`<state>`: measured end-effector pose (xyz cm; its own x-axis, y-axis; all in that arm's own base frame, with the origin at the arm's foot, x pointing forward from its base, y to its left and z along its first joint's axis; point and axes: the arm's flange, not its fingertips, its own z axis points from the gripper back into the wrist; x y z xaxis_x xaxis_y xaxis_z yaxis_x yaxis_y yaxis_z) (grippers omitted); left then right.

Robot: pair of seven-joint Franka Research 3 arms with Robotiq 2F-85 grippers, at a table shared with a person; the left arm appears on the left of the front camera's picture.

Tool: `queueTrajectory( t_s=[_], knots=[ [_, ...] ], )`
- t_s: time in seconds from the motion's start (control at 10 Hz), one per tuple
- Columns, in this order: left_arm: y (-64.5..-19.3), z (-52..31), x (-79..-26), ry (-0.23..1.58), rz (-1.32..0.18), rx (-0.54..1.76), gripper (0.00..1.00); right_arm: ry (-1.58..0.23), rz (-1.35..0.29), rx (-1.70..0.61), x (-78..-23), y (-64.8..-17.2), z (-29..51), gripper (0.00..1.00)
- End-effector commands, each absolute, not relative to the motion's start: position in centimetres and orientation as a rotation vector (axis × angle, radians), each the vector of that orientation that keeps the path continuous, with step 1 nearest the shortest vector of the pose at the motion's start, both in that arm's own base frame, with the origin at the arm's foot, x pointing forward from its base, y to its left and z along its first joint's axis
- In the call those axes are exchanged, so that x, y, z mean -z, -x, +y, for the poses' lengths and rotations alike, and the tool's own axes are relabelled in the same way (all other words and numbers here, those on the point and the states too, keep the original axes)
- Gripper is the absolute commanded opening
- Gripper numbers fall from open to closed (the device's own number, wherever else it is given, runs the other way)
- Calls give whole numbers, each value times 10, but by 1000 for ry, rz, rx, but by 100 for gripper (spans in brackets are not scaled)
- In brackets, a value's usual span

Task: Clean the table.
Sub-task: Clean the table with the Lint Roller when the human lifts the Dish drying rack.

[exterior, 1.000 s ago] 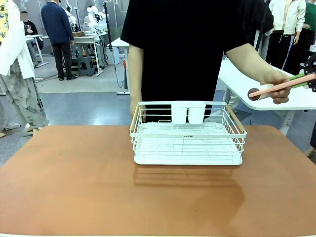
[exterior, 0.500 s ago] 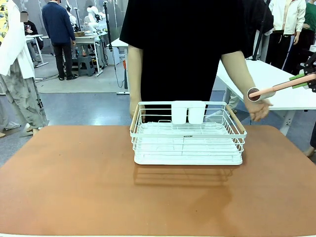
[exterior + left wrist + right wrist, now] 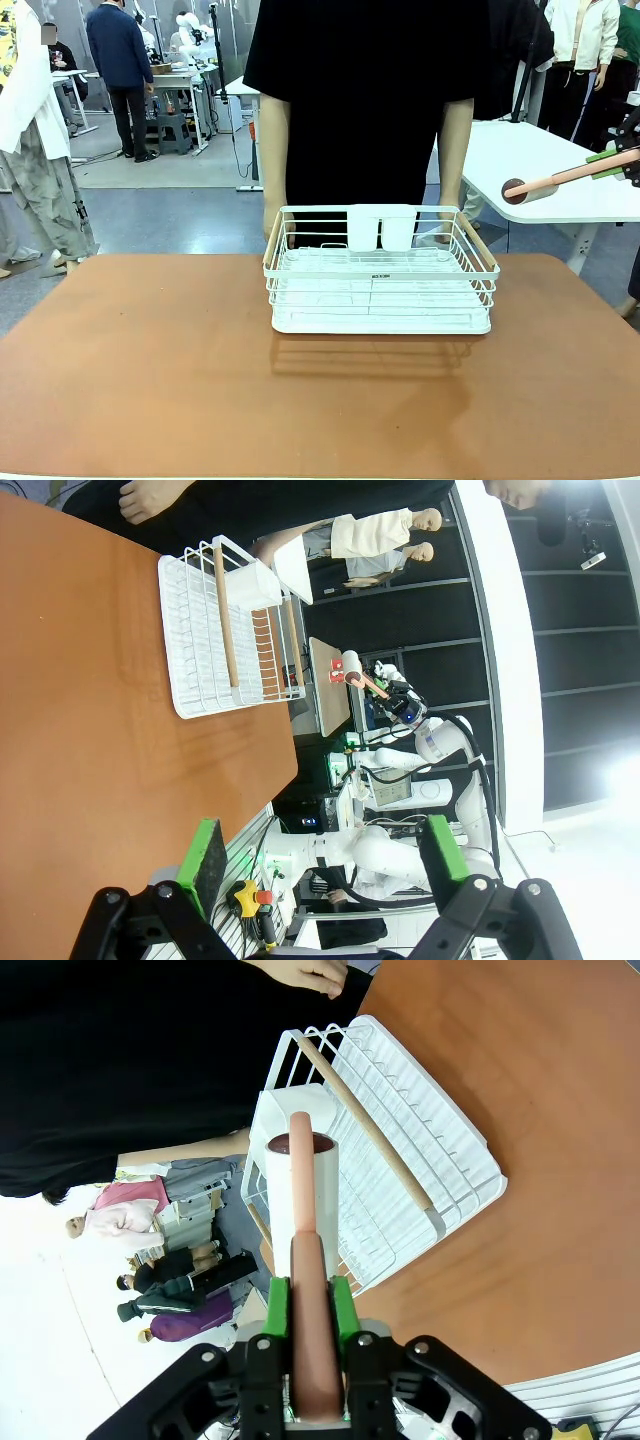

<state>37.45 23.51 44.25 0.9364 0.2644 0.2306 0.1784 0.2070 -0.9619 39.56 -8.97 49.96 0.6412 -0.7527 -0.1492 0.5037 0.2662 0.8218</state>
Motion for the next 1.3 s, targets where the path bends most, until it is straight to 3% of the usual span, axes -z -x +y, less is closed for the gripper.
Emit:
queueTrajectory(
  t_s=[0.0, 1.2],
  knots=[
    [-373, 237, -443, 1369, -386, -62, 100, -981, -298, 863, -501, -395, -89, 0],
    [-373, 237, -443, 1369, -386, -62, 100, -981, -298, 863, -501, -395, -89, 0]
  ],
)
